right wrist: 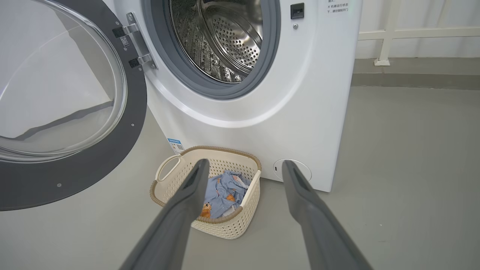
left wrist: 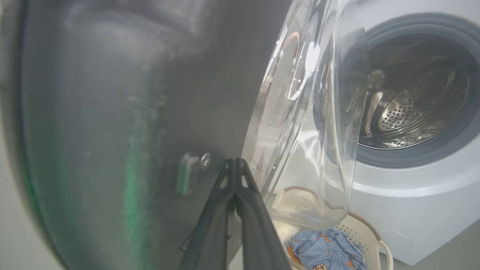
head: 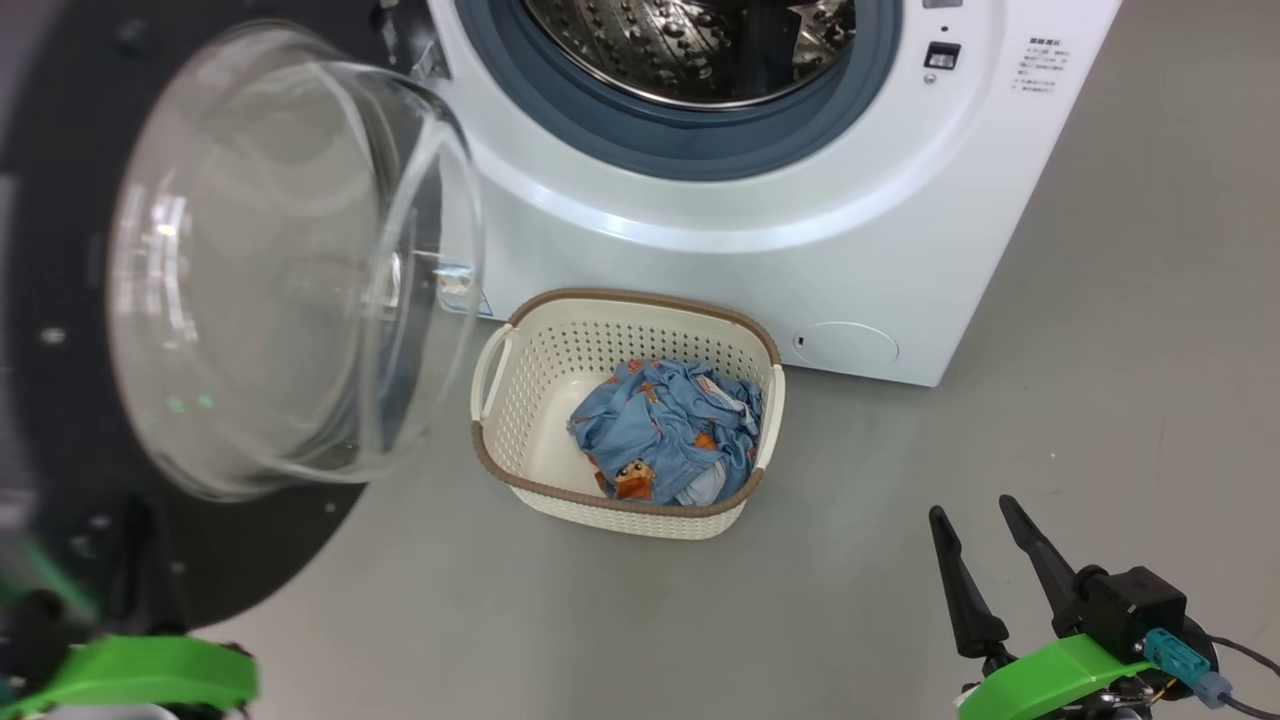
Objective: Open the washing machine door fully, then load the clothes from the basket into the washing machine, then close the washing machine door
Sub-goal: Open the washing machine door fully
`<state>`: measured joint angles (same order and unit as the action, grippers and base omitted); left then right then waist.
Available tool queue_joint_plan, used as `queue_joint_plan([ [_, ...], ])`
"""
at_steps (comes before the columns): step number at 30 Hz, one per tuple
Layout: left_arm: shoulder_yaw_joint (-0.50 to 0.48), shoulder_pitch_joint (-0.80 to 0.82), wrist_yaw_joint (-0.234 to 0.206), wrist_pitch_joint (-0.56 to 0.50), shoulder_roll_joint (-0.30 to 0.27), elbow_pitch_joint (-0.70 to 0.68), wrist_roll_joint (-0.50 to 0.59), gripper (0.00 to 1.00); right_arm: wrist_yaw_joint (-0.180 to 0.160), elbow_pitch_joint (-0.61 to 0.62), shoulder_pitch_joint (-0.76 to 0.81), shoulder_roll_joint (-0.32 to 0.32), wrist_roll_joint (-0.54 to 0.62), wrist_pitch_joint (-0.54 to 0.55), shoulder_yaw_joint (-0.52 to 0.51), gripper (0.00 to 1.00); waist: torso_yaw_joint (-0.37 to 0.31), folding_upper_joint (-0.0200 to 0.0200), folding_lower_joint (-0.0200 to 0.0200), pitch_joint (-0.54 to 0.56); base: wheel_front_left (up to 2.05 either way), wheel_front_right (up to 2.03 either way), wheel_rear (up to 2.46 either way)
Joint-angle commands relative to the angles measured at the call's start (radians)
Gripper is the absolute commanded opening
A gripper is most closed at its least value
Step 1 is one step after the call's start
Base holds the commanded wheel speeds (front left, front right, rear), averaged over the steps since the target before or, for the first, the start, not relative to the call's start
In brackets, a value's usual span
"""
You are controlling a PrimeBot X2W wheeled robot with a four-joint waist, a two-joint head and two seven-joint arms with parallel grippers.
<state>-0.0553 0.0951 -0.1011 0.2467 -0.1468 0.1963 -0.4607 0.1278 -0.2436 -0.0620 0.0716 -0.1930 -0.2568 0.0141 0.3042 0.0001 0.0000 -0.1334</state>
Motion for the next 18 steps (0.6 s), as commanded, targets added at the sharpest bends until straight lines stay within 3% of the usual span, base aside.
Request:
queue_joint_plan([
  [1, -0.083, 0.06, -0.014, 0.013, -0.058, 0.003, -0.013, 0.0, 0.003, 0.019, -0.04, 0.01, -0.008, -0.005, 0.031, 1.0, -0.009, -0.0001, 0.0, -0.008, 0.0, 0.0, 0.0],
  [18, -0.247, 0.176, 0.036, 0.015, -0.097, 0.154, 0.021, 0.0, 0.003, 0.021, -0.064, 0.016, -0.001, -0.005, 0.028, 1.0, -0.052, -0.0001, 0.0, -0.042, 0.0, 0.0, 0.0],
])
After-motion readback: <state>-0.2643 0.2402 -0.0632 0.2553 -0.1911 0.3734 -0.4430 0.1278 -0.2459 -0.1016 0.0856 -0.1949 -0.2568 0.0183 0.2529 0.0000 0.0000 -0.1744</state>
